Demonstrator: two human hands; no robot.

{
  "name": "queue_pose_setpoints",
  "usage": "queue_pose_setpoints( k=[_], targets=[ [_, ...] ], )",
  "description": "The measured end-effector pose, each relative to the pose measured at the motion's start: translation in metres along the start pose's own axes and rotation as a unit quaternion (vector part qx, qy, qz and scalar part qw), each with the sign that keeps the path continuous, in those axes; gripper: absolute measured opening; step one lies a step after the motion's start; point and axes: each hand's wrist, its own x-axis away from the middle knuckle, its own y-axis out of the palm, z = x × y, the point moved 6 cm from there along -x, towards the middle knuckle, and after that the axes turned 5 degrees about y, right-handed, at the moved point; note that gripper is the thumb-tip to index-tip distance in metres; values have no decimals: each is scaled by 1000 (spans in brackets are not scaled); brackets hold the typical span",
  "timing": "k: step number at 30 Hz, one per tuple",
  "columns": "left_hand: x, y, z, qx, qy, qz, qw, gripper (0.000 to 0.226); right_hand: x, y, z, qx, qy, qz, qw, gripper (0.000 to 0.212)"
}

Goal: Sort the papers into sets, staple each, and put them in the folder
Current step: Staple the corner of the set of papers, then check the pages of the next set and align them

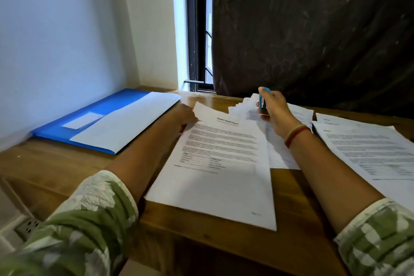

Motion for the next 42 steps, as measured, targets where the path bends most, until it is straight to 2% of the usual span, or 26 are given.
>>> queue_pose_setpoints(
  k=[2, 4, 5, 8, 12, 15, 21, 23, 25, 28, 30, 33, 37, 40, 42],
  targets=[
    [-10, -18, -5, -65, 2, 41, 997, 37, 4, 3, 0, -10, 39, -5, 999, 27],
    [-19, -34, -11, -90, -4, 66, 994, 19, 12, 13, 1, 13, 47, -22, 999, 25],
    [-24, -40, -14, -103, -4, 74, 992, 18, 19, 21, 1, 45, 35, -39, 998, 23],
    [-36, -50, -24, -150, 4, 91, 985, 37, 38, 59, 9, 108, -46, -143, 983, 13],
    [-41, -51, -28, -172, 19, 111, 979, 43, 58, 92, 18, 235, -134, -225, 936, 43],
    [-41, -52, -32, -166, 32, 142, 975, 43, 68, 99, 23, 266, -163, -225, 923, 48],
    [-32, -41, -22, -158, 96, 228, 956, 50, 77, 104, 30, 372, -230, -164, 884, 54],
    [-27, -33, -5, -144, 143, 241, 949, 47, 77, 104, 29, 360, -227, -151, 892, 59],
    [-19, -23, 18, -109, 175, 241, 948, 41, 74, 90, 21, 315, -222, -113, 916, 59],
    [-6, 6, 54, -57, 197, 197, 959, 30, 58, 41, 13, 280, -203, -27, 938, 48],
    [7, 35, 76, -71, 219, 147, 962, 22, 50, -1, 22, 345, -186, 26, 920, 43],
    [30, 81, 89, -168, 233, 72, 955, 17, 47, -58, 44, 449, -136, 57, 881, 50],
    [64, 123, 81, -336, 235, -20, 912, 35, 44, -104, 58, 462, -105, 75, 878, 53],
    [74, 131, 74, -394, 225, -59, 889, 53, 42, -111, 61, 439, -98, 88, 889, 52],
    [77, 140, 67, -412, 201, -97, 884, 62, 41, -114, 63, 452, -90, 99, 882, 56]
  ],
)
